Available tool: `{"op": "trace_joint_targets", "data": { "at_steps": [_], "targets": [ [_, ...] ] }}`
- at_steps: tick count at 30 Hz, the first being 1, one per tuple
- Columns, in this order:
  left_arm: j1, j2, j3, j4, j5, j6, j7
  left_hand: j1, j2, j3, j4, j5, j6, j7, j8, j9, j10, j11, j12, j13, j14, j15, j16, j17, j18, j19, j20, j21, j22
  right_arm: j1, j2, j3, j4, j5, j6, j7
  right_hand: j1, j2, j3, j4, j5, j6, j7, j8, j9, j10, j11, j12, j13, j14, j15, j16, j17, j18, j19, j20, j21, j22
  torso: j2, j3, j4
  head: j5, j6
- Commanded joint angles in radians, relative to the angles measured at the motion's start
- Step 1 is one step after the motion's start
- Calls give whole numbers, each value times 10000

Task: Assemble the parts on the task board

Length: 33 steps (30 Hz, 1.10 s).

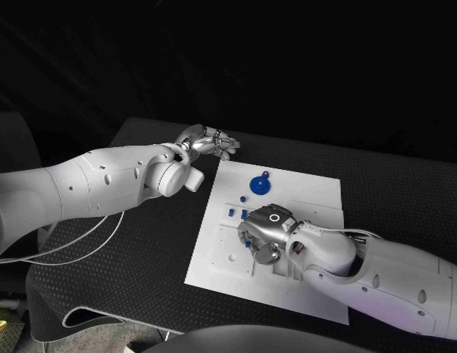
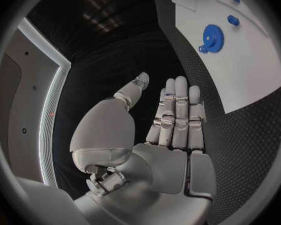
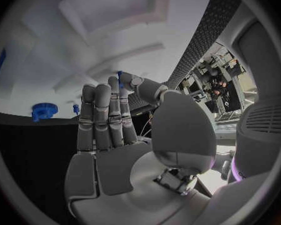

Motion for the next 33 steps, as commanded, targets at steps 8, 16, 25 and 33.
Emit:
{"op": "trace_joint_targets", "data": {
  "at_steps": [8, 16, 25, 33],
  "targets": [
    [8, 39, 8, 43, 56, 140, 53, -22, 98, 3, 45, 57, -84, -13, -19, -5, -80, 19, 19, 2, 59, -5, -65, 23, 5, 40, 19, -58, 13, -29, 190, -154, -198, -33, 492, 75, -57, 55, -54, -49, 33, 71, 8, 19, 20, 30, 24, -77, 3, -24, -83, -55, 23, 63, 69, 13, -77, 6, 3, 1, 11, -63, 40],
    [8, 27, 8, 45, 57, 170, 17, -21, 98, 4, 46, 56, -85, -12, -18, -5, -80, 19, 20, 3, 62, -5, -71, 32, 5, 41, 19, -62, 16, -33, 245, -200, -354, 214, 590, 141, -97, 71, -50, -88, 25, -65, 65, -66, 5, -107, 88, -196, -22, -122, -23, -157, 28, 63, -46, 58, -161, -1, -1, -6, 28, -68, 17],
    [9, -7, 8, 56, 57, 208, 4, -28, 92, -1, 51, 53, -89, -10, -18, -5, -84, 21, 18, 2, 62, -3, -83, 42, 4, 43, 21, -68, 20, -30, 65, -201, -356, 478, 113, 106, -377, -409, -348, -76, 113, -832, 403, -494, -162, -843, 413, -680, -189, -436, 285, -475, -70, 59, -542, 274, -308, 149, -3, 2, -6, -63, -2],
    [8, -38, 7, 33, 62, 215, 13, -28, 87, -2, 51, 53, -94, -9, -20, -6, -89, 23, 16, 2, 60, -2, -92, 49, 5, 43, 21, -74, 23, -20, -169, -199, -192, 522, -584, 63, -733, -479, -1220, -568, 303, -1705, 778, -896, -383, -1775, 771, -1031, -425, -867, 611, -462, -9, 49, -987, 426, -423, 317, -8, 2, -3, -86, 19]
  ]
}}
